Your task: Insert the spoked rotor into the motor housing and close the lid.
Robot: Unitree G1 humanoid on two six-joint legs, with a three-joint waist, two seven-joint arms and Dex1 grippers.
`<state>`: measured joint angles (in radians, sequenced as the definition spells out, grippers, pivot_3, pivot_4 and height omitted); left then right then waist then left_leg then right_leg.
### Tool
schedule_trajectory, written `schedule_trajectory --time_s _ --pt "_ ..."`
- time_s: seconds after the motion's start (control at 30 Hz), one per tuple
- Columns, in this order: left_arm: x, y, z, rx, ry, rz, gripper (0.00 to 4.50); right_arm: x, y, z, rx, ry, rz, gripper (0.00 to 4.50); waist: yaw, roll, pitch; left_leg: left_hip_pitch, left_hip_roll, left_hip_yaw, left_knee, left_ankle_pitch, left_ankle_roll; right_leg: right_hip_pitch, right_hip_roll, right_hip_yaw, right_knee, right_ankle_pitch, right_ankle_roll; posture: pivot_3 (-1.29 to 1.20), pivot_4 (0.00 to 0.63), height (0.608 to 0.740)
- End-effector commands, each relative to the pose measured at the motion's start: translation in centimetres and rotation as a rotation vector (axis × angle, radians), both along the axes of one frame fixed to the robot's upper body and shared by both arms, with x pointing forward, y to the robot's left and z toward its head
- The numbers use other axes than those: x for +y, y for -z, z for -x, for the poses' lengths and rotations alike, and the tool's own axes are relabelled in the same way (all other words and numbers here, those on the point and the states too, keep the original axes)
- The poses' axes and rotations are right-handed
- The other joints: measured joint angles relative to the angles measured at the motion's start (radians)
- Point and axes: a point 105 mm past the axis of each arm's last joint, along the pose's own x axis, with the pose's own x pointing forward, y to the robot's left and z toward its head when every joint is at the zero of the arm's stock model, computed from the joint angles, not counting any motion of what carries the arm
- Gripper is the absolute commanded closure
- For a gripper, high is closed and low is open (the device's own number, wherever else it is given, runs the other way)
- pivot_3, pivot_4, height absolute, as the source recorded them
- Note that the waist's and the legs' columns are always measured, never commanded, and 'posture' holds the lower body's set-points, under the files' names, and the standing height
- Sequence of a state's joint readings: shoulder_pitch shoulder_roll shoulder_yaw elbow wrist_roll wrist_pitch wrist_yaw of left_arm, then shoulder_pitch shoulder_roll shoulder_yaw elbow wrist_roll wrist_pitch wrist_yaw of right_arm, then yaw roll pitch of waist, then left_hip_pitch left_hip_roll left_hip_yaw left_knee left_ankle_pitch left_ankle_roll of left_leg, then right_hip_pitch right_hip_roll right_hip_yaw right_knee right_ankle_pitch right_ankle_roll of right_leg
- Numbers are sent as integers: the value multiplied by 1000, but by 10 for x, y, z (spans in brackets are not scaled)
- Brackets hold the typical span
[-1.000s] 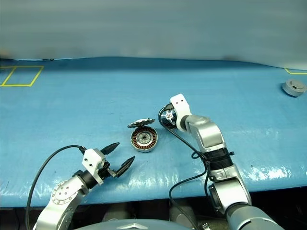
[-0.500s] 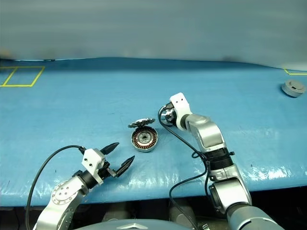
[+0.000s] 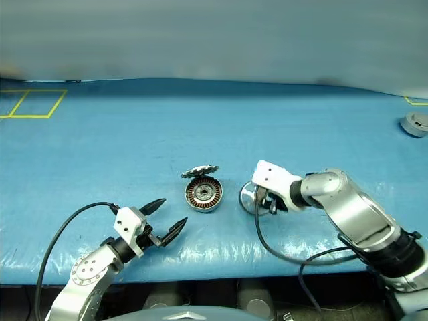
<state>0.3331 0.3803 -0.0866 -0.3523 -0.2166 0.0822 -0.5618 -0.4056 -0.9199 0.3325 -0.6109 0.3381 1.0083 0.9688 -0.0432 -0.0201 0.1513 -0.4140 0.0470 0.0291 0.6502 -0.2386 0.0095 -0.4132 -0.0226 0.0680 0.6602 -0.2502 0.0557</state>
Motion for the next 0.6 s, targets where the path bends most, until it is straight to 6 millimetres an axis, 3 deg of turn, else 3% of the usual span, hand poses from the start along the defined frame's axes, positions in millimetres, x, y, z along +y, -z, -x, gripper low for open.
schedule_trajectory --time_s 0.03,0.33,0.6 --pt "-2 -7 -1 -25 17 7 0 28 -32 -1 -88 -39 -180 3159 -1 0 0 0 0 0 1 0 0 0 0 0 1 0 0 0 150 740" --pt "-2 -7 -3 -25 23 6 0 67 -27 -32 -153 139 -278 3159 10 -2 0 -2 -2 -1 6 0 0 1 -3 0 1 4 -1 0 150 740" --pt "-1 -7 -3 -27 14 5 0 77 -21 -42 -149 192 -308 3159 8 -1 0 -2 -2 0 5 0 0 0 -2 0 1 4 -1 0 150 740"
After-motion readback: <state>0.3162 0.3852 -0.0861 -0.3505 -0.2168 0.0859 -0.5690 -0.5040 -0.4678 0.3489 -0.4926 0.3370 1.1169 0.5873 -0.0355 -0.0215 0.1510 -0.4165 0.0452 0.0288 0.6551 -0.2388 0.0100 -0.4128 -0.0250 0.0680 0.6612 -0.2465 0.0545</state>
